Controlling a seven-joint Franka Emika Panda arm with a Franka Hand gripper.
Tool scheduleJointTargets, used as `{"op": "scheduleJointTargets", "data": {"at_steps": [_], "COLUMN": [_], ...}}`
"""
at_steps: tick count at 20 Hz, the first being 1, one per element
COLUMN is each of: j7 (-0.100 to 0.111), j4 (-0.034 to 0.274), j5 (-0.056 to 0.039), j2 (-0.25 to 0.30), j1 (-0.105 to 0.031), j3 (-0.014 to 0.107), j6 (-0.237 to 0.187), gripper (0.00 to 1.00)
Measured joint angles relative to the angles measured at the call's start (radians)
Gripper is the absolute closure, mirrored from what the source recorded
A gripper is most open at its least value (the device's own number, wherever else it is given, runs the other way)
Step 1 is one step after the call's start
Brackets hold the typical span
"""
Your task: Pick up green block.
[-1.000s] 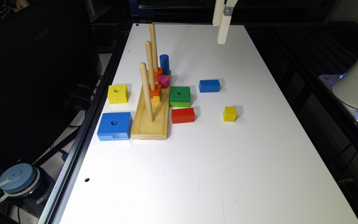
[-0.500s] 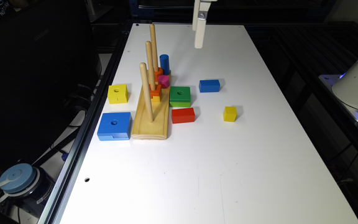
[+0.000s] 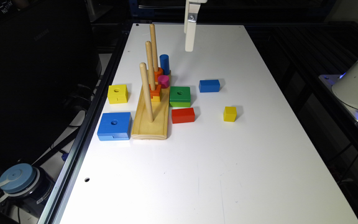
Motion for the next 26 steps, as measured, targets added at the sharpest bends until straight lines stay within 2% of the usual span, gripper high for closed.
{"op": "scheduleJointTargets", "data": {"at_steps": [1, 7, 17, 18, 21, 22, 26], "j7": [0.007, 0.039, 0.041, 0.043, 0.061, 0.064, 0.065], "j4": [0.006, 0.028, 0.027, 0.025, 0.032, 0.037, 0.04], "j5": [-0.0042, -0.0123, -0.0146, -0.0185, -0.044, -0.0482, -0.05], "j2": [0.006, 0.025, 0.03, 0.043, 0.092, 0.102, 0.107], "j1": [0.0, 0.001, 0.0, 0.0, 0.0, 0.0, -0.001], "j3": [0.005, 0.032, 0.033, 0.034, 0.034, 0.034, 0.034], "j6": [0.0, -0.001, -0.002, 0.007, 0.038, 0.04, 0.039], "gripper": [0.0, 0.0, 0.0, 0.0, 0.0, 0.0, 0.0]}}
